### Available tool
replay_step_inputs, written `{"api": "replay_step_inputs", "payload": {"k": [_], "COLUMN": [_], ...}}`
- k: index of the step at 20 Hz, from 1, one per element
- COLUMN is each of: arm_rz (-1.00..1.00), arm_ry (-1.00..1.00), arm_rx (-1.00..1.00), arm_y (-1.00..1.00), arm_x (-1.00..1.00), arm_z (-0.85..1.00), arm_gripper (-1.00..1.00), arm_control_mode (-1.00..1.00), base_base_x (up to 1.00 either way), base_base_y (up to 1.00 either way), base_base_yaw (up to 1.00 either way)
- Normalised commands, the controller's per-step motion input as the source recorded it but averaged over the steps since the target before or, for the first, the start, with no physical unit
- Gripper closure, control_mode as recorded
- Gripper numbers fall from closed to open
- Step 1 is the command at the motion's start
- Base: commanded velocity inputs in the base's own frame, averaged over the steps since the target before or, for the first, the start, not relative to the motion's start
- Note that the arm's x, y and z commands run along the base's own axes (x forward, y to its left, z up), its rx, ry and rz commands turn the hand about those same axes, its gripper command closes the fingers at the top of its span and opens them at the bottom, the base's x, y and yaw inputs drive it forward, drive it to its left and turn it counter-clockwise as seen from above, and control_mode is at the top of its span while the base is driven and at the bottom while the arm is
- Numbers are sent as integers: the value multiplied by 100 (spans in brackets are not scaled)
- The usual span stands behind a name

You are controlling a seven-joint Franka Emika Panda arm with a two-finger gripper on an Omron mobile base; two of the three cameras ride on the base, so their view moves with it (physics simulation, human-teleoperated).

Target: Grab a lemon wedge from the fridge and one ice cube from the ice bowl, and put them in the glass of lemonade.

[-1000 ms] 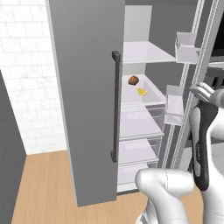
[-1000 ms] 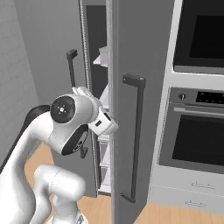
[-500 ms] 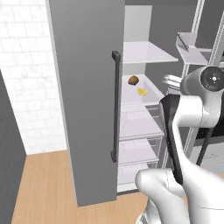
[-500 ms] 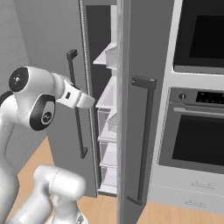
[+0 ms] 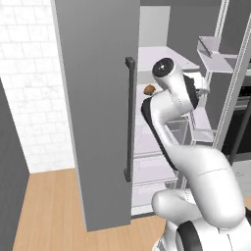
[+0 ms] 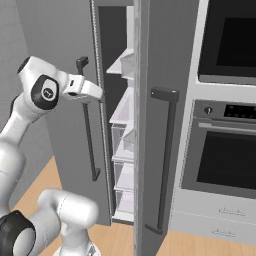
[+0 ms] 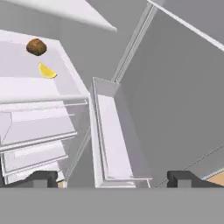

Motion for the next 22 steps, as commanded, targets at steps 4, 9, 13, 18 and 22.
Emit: {"api": "replay_step_inputs", "payload": {"k": [4, 9, 13, 18, 22], "arm_rz": [-16, -15, -24, -26, -21], "arm_ry": [-13, 0, 9, 5, 0], "arm_rx": [-29, -14, -4, 0, 0], "arm_y": [-11, -31, -70, -91, -97], "arm_x": [11, 74, 25, 3, 0], "arm_z": [-73, -32, 0, 0, 0], "arm_gripper": [-100, -100, -100, -100, -100], "arm_control_mode": [-100, -100, -100, -100, -100], "base_base_x": [0, 0, 0, 0, 0], "base_base_y": [0, 0, 0, 0, 0], "base_base_yaw": [0, 0, 0, 0, 0]}}
